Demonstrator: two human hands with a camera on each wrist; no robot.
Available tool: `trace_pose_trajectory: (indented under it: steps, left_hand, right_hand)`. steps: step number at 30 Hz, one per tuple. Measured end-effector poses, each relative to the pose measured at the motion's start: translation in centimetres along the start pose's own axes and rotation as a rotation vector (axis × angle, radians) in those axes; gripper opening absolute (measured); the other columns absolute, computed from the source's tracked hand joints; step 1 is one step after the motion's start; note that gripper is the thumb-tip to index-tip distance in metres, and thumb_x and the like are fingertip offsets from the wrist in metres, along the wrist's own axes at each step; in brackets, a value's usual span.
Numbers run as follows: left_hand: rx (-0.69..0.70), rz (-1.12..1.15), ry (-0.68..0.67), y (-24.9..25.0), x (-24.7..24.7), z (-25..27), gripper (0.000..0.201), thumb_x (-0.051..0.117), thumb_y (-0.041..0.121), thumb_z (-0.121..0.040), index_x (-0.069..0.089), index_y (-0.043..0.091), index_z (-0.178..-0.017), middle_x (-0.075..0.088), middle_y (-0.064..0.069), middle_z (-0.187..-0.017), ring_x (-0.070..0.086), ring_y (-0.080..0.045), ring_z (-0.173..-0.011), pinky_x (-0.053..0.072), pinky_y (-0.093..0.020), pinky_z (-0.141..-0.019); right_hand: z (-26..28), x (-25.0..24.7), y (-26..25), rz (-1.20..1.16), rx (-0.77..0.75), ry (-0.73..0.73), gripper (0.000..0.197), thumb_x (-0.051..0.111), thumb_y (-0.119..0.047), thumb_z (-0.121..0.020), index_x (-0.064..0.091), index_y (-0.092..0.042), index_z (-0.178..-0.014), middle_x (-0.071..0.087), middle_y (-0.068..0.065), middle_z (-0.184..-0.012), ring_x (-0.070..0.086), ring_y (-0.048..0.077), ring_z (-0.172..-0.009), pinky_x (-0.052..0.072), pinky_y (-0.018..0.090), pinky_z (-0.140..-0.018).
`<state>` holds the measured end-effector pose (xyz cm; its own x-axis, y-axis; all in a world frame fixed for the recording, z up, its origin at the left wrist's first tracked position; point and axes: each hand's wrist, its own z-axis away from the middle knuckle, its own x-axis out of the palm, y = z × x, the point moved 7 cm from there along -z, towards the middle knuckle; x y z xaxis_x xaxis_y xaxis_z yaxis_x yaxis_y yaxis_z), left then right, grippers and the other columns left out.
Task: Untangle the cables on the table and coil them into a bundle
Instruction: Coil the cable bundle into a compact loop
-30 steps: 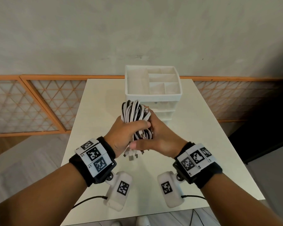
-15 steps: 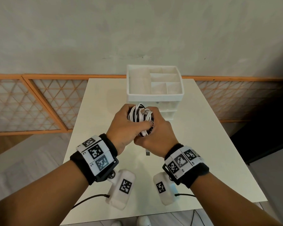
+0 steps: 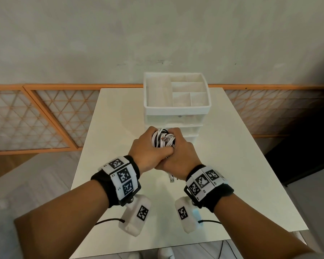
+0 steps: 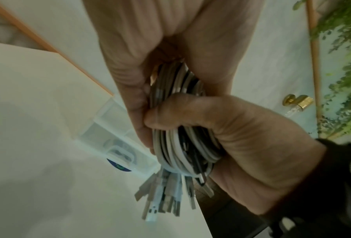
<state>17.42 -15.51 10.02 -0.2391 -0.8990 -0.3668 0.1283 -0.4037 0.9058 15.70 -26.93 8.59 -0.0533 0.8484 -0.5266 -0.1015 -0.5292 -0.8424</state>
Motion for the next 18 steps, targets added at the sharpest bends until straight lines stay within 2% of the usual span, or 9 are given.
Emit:
trace_pose_trajectory:
  steps: [3,6,9,11,13,14,16,18]
  left_hand:
    - [-0.019,-0.017,-0.046,-0.4,0.2,-0.3,0.04,0.073,0.03,-0.061,0.059,0.029,-0.098,0.072,-0.001,-0.092,0.07,-0.022,-0.088,0.06,-0.047,-0.077]
    - [-0.05,-0.036,-0.083,-0.9,0.6,-1.1,0.043,0.072,0.03,-0.059,0.059,0.027,-0.1,0.072,-0.003,-0.095,0.07,-0.025,-0.092,0.059,-0.05,-0.079]
    - [-0.089,-0.13,-0.109,-1.2,1.0,-2.1,0.04,0.073,0.03,-0.067,0.058,0.024,-0.103,0.07,-0.001,-0.096,0.068,-0.021,-0.091,0.059,-0.042,-0.079]
    - [-0.126,-0.189,-0.108,-1.6,1.2,-2.7,0.039,0.073,0.03,-0.071,0.056,0.021,-0.105,0.068,-0.001,-0.096,0.066,-0.018,-0.088,0.056,-0.032,-0.068]
    - [-0.162,-0.186,-0.173,-2.2,2.0,-3.1,0.046,0.074,0.035,-0.067,0.055,0.018,-0.105,0.069,-0.004,-0.095,0.067,-0.018,-0.085,0.059,-0.035,-0.065]
    - [-0.174,-0.156,-0.223,-2.4,2.5,-3.3,0.045,0.075,0.036,-0.066,0.056,0.019,-0.103,0.069,-0.005,-0.095,0.067,-0.018,-0.084,0.061,-0.039,-0.07]
    - [-0.19,-0.091,-0.316,-2.4,3.1,-3.4,0.028,0.076,0.027,-0.077,0.057,0.024,-0.098,0.068,-0.004,-0.096,0.064,-0.018,-0.087,0.057,-0.038,-0.079]
    - [-0.243,-0.016,-0.355,-3.1,3.5,-4.2,0.037,0.075,0.021,-0.083,0.055,0.027,-0.113,0.066,-0.002,-0.107,0.063,-0.018,-0.101,0.053,-0.038,-0.089]
  right_hand:
    - [-0.4,0.2,0.6,-0.049,0.021,-0.046,0.094,0.087,-0.027,-0.048,0.041,-0.039,-0.129,0.072,-0.009,-0.096,0.073,0.013,-0.081,0.063,0.039,-0.071]
    - [-1.0,0.0,1.2,-0.045,0.038,-0.068,0.085,0.092,-0.03,-0.05,0.051,-0.038,-0.124,0.072,-0.012,-0.097,0.071,0.007,-0.085,0.063,0.035,-0.076]
    - [-1.8,0.1,1.8,0.04,0.052,-0.053,0.082,0.085,-0.044,-0.043,0.054,-0.037,-0.118,0.071,-0.011,-0.095,0.07,0.011,-0.086,0.062,0.038,-0.074]
    - [-2.5,0.3,2.5,0.116,0.062,-0.045,0.08,0.075,-0.052,-0.038,0.054,-0.038,-0.114,0.07,-0.011,-0.09,0.069,0.015,-0.084,0.062,0.039,-0.071]
    - [-3.0,0.4,3.3,0.219,0.081,-0.062,0.076,0.072,-0.051,-0.041,0.051,-0.039,-0.113,0.068,-0.011,-0.087,0.066,0.017,-0.085,0.061,0.039,-0.069]
    - [-3.2,0.5,3.8,0.269,0.097,-0.072,0.073,0.073,-0.049,-0.045,0.05,-0.039,-0.114,0.068,-0.01,-0.087,0.065,0.018,-0.085,0.061,0.039,-0.068]
    - [-3.5,0.2,5.2,0.316,0.138,-0.074,0.069,0.075,-0.042,-0.051,0.05,-0.039,-0.115,0.068,-0.01,-0.085,0.066,0.017,-0.08,0.061,0.038,-0.067]
    - [-3.8,-0.7,6.8,0.319,0.191,-0.048,0.067,0.076,-0.041,-0.052,0.05,-0.039,-0.113,0.068,-0.009,-0.083,0.066,0.017,-0.078,0.061,0.037,-0.068]
